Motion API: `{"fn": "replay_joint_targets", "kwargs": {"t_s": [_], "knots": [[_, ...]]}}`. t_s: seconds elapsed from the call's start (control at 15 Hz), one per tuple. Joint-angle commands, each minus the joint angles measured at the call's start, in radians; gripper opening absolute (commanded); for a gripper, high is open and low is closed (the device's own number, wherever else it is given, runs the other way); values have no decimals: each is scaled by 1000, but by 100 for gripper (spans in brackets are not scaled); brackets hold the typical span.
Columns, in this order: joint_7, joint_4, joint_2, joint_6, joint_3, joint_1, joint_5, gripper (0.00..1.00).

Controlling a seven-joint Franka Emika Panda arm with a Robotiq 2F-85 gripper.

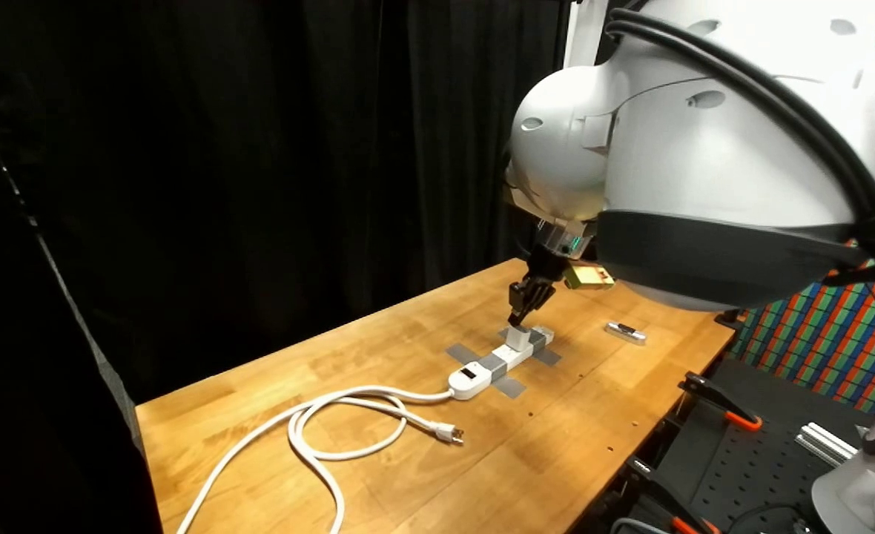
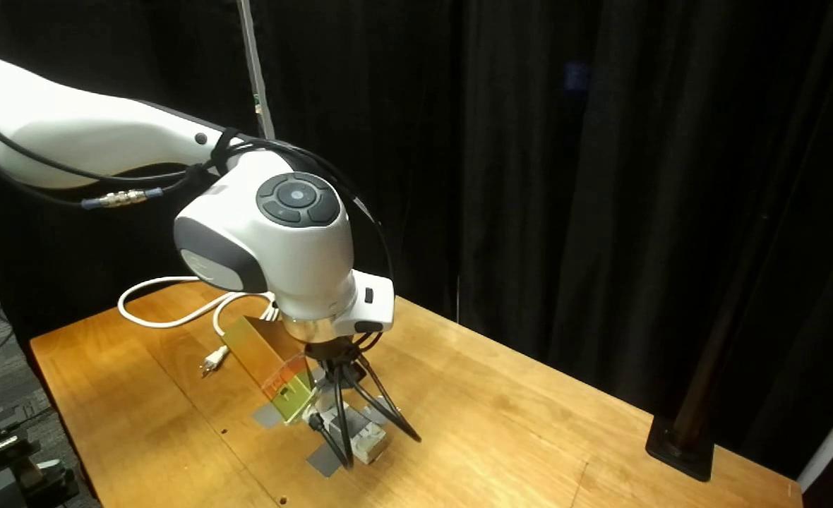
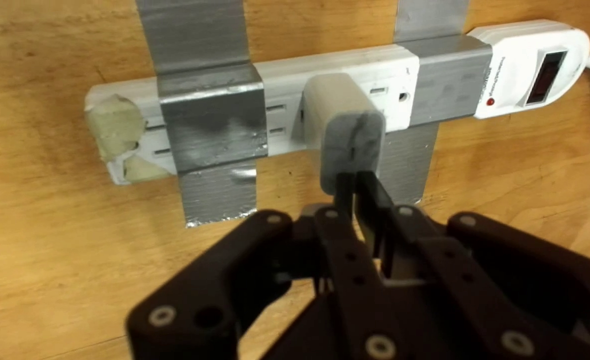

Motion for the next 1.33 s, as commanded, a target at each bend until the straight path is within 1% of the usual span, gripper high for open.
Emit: {"fn": "replay_joint_targets", "kwargs": {"t_s": [0.0, 0.07, 0.4, 0.67, 0.87, 1.0, 1.07, 1.13, 1.27], "knots": [[50, 24, -75, -1, 43, -17, -11, 10], [70, 21, -74, -10, 50, -20, -21, 10], [155, -4, -100, 5, 112, -24, 13, 8], [217, -18, -92, -16, 116, -21, 28, 8], [237, -21, -94, -31, 119, -21, 39, 9], [226, -20, -96, -22, 115, -15, 65, 34], [212, -21, -86, -24, 102, -11, 82, 36], [206, -21, -82, -24, 96, -9, 96, 40], [183, -16, -81, -17, 97, 3, 134, 56]]}}
